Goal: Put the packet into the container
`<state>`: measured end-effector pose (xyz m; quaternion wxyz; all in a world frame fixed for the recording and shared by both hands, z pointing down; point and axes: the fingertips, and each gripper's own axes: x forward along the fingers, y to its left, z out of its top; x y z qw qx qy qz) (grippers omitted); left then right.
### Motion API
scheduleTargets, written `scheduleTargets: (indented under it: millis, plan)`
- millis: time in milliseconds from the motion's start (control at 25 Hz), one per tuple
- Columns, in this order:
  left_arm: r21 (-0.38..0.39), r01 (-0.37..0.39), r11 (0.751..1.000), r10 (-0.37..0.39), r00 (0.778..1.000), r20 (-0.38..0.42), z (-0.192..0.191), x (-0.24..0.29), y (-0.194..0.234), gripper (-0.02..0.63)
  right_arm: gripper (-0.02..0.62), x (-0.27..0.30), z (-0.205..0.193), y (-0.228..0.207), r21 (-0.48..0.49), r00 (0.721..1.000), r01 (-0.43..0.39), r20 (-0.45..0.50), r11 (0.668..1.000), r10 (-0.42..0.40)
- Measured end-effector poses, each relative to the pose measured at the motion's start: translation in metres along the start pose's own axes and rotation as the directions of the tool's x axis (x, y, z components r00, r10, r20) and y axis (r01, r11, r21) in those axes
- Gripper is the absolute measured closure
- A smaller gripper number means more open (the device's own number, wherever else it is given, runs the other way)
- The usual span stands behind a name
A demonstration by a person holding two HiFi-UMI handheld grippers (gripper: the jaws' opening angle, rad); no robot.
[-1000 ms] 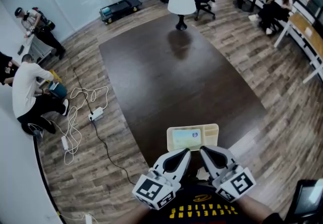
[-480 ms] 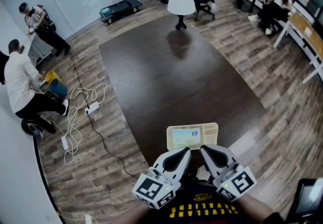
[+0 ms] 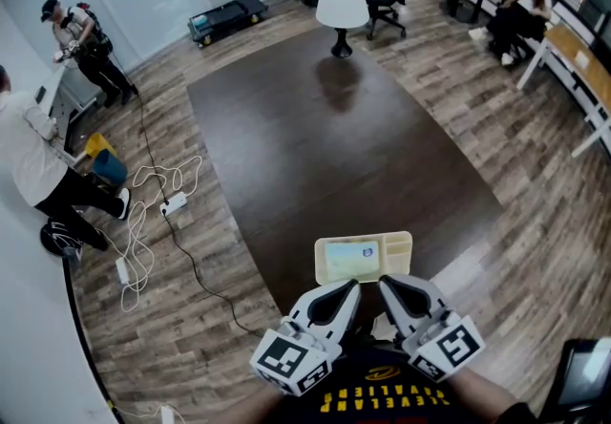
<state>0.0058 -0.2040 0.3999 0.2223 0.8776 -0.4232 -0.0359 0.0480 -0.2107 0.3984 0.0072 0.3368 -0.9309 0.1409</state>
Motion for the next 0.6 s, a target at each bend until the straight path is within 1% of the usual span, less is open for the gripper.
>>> scheduleTargets:
  millis: [80,200,400,600]
  plan:
    - [-0.001,0.001,1.000,-0.001,1.000,0.000,-0.0008,0.0005,-0.0003,0.606,0.584,-0.0004,-0.0005,0.0003,0.013,1.000,0.004,-0.009,1.000,-0.003]
    - [-0.001,0.000,1.000,0.000,1.000,0.000,-0.0020,0.0007,0.0006,0.606,0.584,-0.0006,-0.0025,-0.0013,0.002,1.000,0.003,-0.014,1.000,-0.003]
    - [0.003,-0.001,1.000,0.001,1.000,0.000,-0.0044,0.0002,0.0033,0.606,0.584,0.0007,-0.0038,-0.0020,0.014,1.000,0.008,-0.007,1.000,-0.008]
    - [-0.022,-0.005,1.000,0.005,1.000,-0.004,-0.0011,0.0016,0.0040,0.606,0.584,0.0021,-0.0041,-0.0037,0.024,1.000,0.015,-0.008,1.000,-0.015]
